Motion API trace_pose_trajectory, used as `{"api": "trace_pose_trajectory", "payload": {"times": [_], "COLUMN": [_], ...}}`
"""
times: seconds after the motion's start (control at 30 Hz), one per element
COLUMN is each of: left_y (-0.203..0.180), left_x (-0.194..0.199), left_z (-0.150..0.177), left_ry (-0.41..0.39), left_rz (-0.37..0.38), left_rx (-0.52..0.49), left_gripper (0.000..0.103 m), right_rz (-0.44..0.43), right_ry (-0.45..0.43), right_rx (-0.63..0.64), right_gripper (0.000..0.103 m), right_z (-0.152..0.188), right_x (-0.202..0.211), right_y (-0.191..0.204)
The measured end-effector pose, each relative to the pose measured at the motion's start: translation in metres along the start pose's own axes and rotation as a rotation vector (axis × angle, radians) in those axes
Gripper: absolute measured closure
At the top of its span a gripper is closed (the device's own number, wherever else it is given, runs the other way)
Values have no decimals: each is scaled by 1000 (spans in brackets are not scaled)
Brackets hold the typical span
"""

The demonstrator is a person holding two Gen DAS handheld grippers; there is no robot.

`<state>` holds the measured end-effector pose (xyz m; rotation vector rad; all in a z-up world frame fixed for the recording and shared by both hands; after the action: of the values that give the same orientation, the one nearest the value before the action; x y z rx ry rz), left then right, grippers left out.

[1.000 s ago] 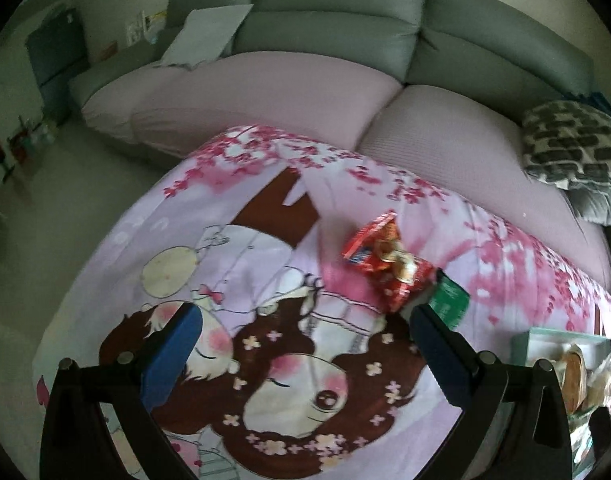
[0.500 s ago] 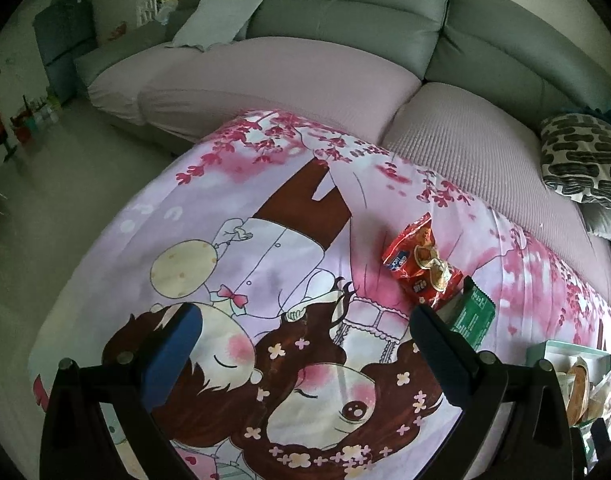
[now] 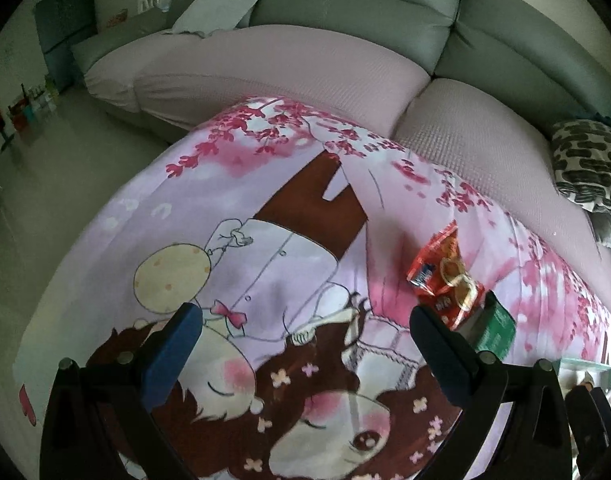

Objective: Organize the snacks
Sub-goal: 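Move both tools back over the red chip bag and green packet, then grasp the red chip bag with the left tool while the right tool grasps the green packet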

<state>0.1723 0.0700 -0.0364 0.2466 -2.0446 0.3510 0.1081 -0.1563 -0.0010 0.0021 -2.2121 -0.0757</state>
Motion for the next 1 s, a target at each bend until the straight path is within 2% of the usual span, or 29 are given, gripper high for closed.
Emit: {"api": "trace_pose_trajectory", "payload": {"times": [0.23, 0.87, 1.0], "left_y": [1, 6, -2], "left_x": [-12, -27, -30], "left_z": [-7, -11, -12], "left_ry": [-11, -6, 9], "left_rz": [19, 33, 82], "left_rx": [18, 62, 52], "left_gripper": [0, 0, 0], "right_rz": [-25, 51, 65], "right_ry": [40, 119, 145], "right_rx": [18, 114, 141], "right_gripper": [0, 0, 8], "right_z": [-9, -16, -13], "right_x": [-37, -98, -109], "right_y": [16, 40, 44]}}
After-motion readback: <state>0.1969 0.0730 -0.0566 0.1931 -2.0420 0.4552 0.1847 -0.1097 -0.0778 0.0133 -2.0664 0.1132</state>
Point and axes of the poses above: each gripper's, at about its wrist camera, not at the fingertips, and x roughly against the way its jaws point, y to its left, z to its underside, the point moved 3 cm from there along -x, roughly the way its jaws point, and after that the axes turned 9 degrees about x, right-handed, at the moved point
